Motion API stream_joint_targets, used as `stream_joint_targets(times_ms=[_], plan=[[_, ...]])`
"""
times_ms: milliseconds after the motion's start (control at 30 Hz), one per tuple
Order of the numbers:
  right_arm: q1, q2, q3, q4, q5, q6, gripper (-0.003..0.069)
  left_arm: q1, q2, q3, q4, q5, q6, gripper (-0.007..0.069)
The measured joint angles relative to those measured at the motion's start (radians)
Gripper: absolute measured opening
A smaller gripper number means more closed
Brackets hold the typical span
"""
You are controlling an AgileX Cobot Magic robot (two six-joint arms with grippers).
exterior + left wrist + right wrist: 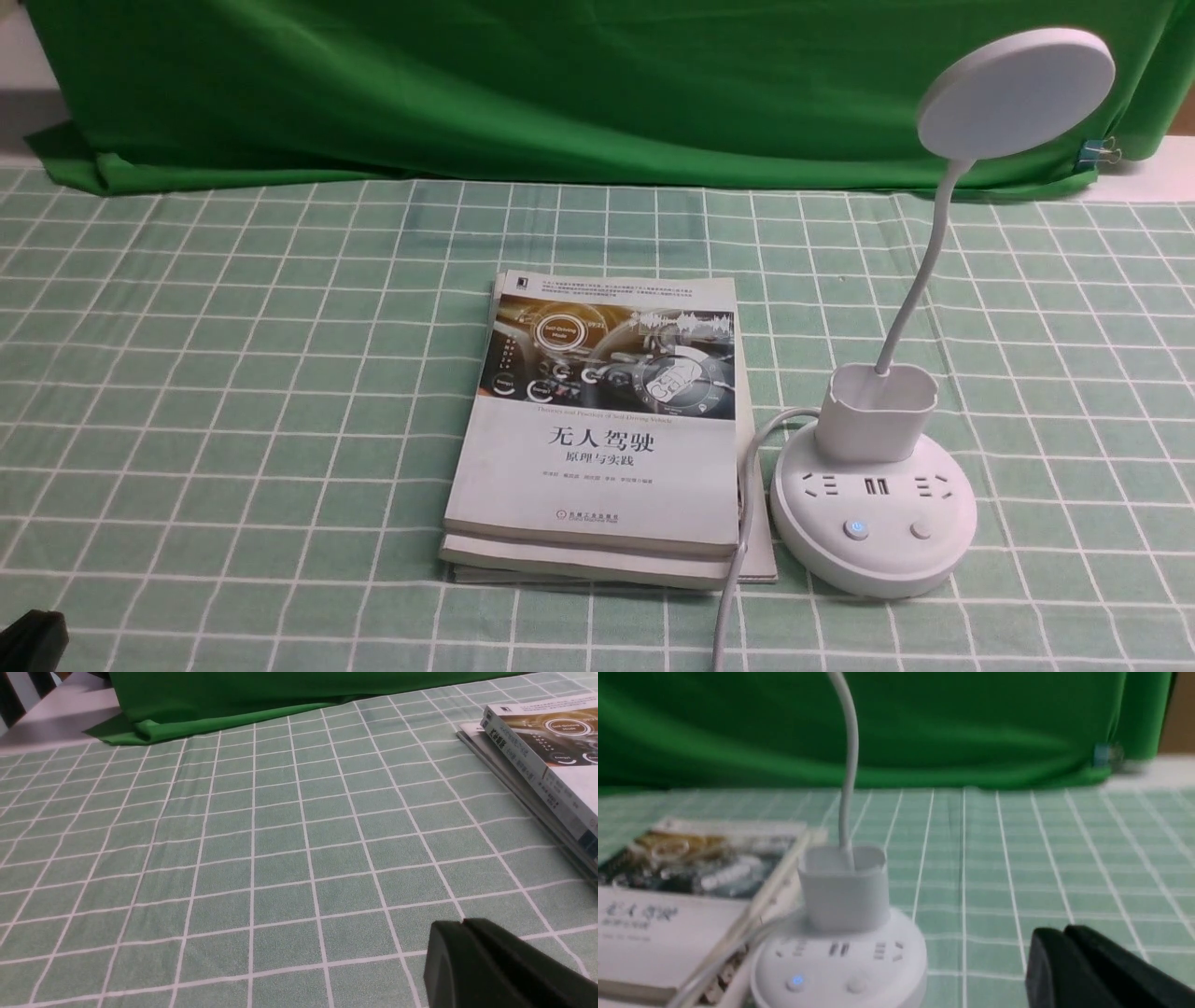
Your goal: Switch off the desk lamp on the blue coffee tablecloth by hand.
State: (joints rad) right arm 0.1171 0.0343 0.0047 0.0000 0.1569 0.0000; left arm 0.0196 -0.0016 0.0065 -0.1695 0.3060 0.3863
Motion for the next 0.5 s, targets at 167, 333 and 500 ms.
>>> stream_joint_targets(times_ms=[167, 333, 500], plan=[[0.0, -0.033, 0.0, 0.0, 0.037, -0.009, 0.003, 0.0, 0.0, 0.0, 0.0, 0.0, 0.0, 0.0], [0.0, -0.032, 0.0, 0.0, 0.088, -0.018, 0.0041, 0.0, 0.0, 0.0, 0.0, 0.0, 0.0, 0.0], [0.0, -0.032, 0.0, 0.0, 0.093, 0.0, 0.0052, 0.0, 0.0, 0.0, 0.0, 0.0, 0.0, 0.0]])
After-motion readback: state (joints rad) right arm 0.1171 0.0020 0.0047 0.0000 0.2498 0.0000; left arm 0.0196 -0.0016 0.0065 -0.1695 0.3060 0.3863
